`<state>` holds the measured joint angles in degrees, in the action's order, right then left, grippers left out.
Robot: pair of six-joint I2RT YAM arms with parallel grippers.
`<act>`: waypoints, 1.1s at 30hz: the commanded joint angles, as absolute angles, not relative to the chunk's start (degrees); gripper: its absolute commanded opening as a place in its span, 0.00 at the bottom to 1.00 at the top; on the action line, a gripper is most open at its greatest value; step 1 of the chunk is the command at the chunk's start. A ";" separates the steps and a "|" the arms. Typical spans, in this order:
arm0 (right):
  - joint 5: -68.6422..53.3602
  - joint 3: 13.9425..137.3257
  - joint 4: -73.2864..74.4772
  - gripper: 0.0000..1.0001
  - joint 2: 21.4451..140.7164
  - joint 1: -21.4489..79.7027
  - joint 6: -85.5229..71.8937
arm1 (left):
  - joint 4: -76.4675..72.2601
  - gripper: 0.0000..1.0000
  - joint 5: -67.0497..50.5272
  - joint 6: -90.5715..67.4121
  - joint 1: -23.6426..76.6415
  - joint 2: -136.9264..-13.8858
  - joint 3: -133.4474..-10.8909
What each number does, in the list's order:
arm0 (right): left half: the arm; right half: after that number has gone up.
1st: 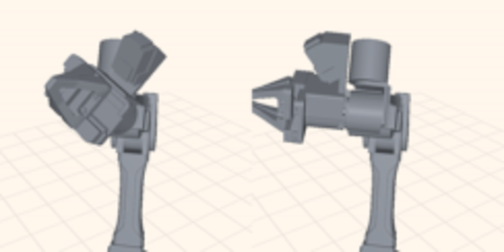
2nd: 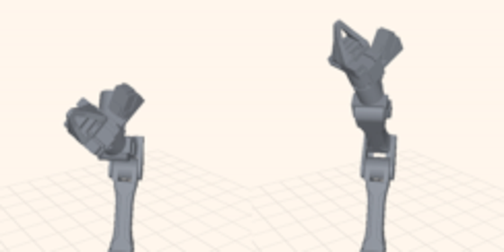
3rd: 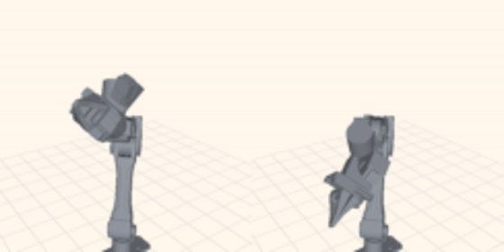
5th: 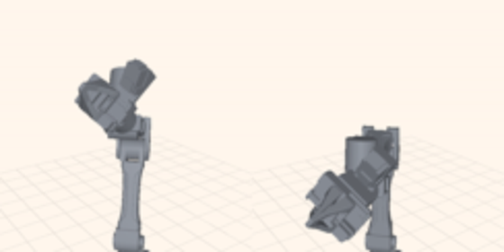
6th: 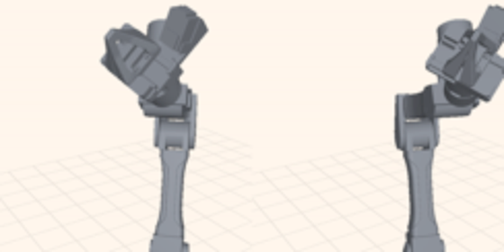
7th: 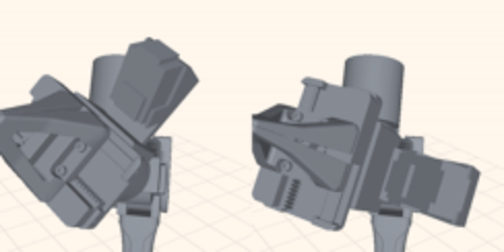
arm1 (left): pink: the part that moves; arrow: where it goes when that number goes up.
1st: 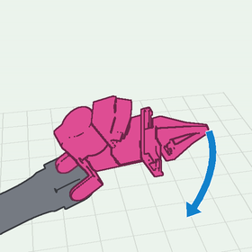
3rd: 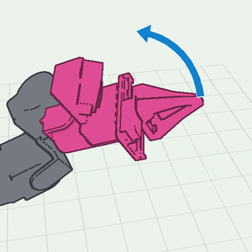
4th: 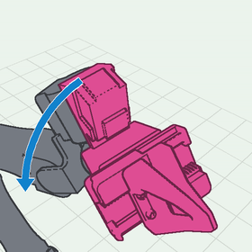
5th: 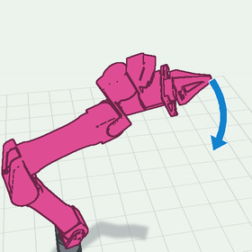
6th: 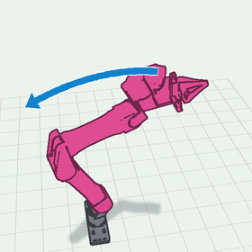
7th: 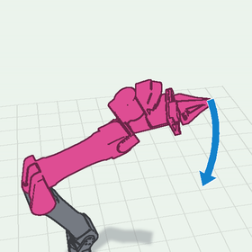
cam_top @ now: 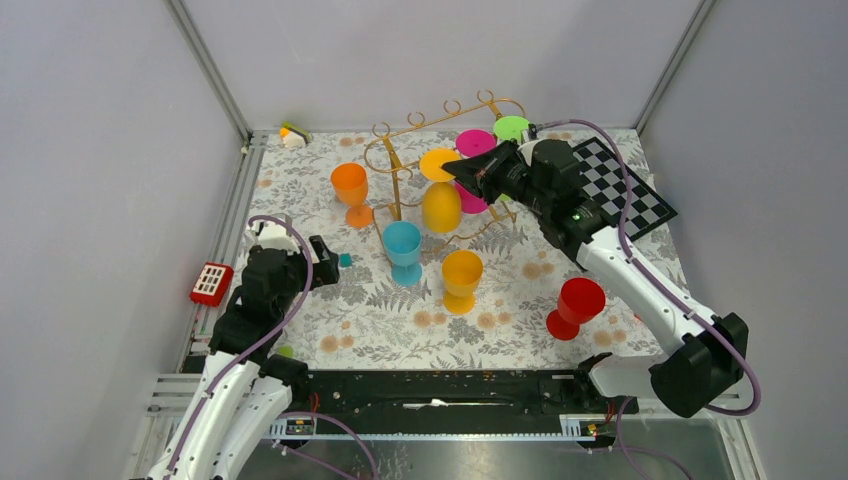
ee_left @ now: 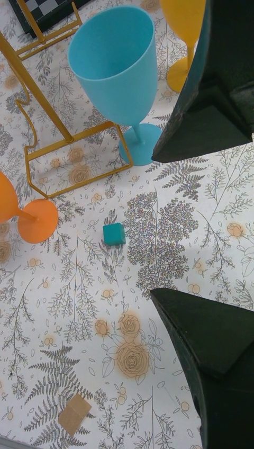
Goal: Place the wine glass upside down on the wine glass rack
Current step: Turn the wine glass upside down at the wine rack.
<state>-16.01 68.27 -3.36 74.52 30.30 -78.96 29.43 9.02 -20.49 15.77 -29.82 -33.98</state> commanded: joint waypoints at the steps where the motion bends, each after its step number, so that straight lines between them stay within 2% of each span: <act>1: -13.99 70.65 -6.79 0.00 74.55 29.89 -79.12 | 25.75 0.99 8.07 -19.86 15.60 -29.69 -33.86; 33: -10.68 70.76 -8.61 0.00 76.39 29.62 -80.42 | 25.42 0.99 7.91 -19.86 15.64 -29.18 -33.75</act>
<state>-13.02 68.51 -4.49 77.52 30.20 -79.96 28.86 8.82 -20.49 15.77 -29.71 -33.98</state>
